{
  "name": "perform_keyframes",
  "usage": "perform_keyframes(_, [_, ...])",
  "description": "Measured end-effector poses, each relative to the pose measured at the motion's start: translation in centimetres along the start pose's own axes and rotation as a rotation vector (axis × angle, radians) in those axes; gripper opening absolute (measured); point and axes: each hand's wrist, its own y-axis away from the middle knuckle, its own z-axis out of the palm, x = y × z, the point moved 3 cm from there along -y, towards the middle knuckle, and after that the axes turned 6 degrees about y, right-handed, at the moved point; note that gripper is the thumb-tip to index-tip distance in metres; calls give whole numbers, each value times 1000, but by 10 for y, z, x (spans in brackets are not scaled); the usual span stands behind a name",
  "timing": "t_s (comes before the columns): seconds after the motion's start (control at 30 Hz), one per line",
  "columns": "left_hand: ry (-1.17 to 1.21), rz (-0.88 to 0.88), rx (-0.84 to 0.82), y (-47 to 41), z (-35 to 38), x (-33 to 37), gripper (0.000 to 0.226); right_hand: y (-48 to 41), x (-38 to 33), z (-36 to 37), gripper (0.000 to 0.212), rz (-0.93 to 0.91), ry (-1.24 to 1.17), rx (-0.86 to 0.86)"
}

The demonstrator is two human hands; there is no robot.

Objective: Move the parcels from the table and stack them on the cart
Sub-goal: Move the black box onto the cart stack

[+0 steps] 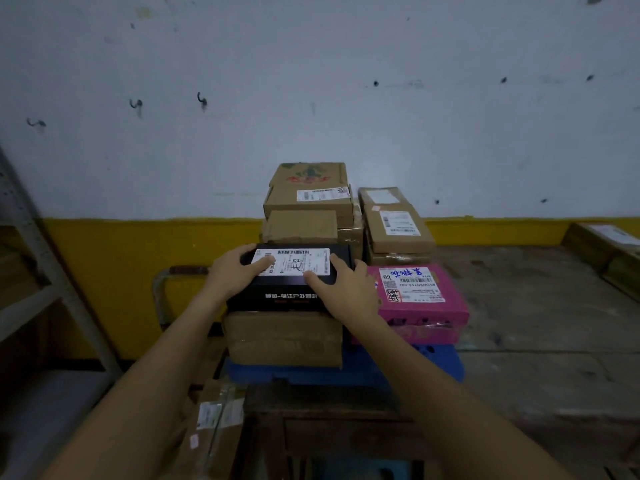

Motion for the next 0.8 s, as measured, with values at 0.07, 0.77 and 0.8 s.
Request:
perform_keyframes(0.07, [7, -24, -17, -2, 1, -2, 68, -4, 2, 1, 72, -2, -36, 15])
perform_keyframes(0.77, [-338, 543, 113, 21, 74, 135, 46, -2, 93, -81, 57, -320, 16, 107])
perform_keyframes(0.8, [-328, 577, 88, 27, 91, 149, 45, -1, 107, -91, 56, -336, 89, 120])
